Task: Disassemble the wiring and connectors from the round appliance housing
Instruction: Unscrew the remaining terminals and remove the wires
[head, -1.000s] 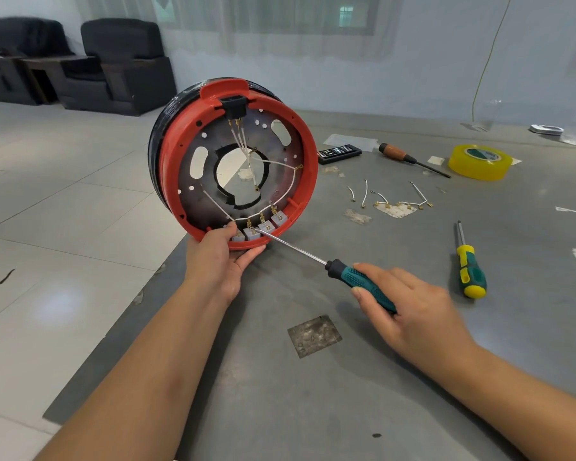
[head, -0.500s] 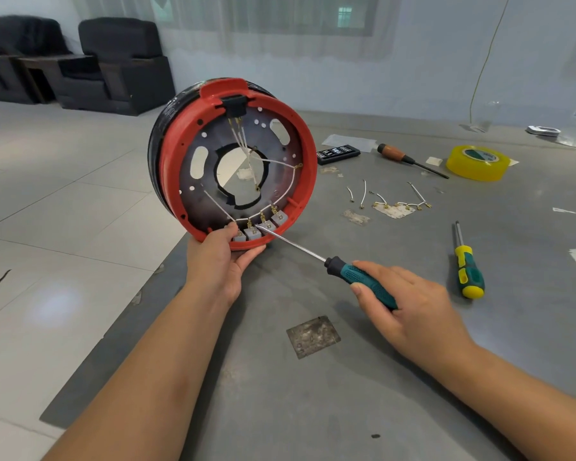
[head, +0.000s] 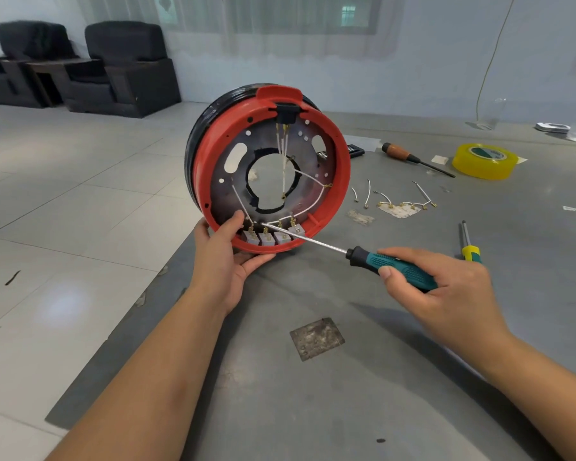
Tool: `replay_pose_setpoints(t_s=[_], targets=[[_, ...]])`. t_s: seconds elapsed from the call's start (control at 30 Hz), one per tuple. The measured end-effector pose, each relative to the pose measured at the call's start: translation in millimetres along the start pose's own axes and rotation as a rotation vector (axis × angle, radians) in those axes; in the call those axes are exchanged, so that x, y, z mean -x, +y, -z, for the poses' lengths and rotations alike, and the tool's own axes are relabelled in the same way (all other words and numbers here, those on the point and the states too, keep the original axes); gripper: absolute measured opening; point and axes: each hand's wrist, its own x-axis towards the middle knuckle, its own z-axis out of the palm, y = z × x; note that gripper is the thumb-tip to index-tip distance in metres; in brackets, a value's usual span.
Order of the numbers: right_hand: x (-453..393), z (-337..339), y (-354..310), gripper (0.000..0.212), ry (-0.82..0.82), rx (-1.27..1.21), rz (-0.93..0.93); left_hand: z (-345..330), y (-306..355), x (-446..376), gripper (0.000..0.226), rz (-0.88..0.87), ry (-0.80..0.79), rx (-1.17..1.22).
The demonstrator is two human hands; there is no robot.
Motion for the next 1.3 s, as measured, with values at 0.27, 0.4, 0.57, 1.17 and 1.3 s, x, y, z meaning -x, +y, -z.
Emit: replay_pose_setpoints(t_s=[0.27, 0.4, 0.57, 1.17, 1.3], targets=[[-1.9, 4.0, 5.2, 0.032, -0.058, 0.006, 0.041, -2.0, -5.0, -0.2, 0.04, 0.029, -0.001, 0.008], [-2.1, 4.5, 4.7, 0.03, -0.074, 0.017, 0.04, -1.2, -4.5, -0.8, 0.042, 0.067, 0.011, 0.012], [-4.3, 5.9, 6.9, 0.016, -0.089, -0.058, -0.081, -1.2, -3.2, 0.7, 0.036, 0.085, 0.005, 0.0], [-3.9, 7.6, -1.5, 0.028, -0.149, 0.04, 0.05, -5.0, -0.3, 3.8, 0.04, 0.12, 0.045, -0.027], [-0.7, 3.9, -6.5, 0.03, -0.159, 0.082, 0.063, -5.8, 0.7, 5.0, 0.038, 0.12, 0.056, 0.007]])
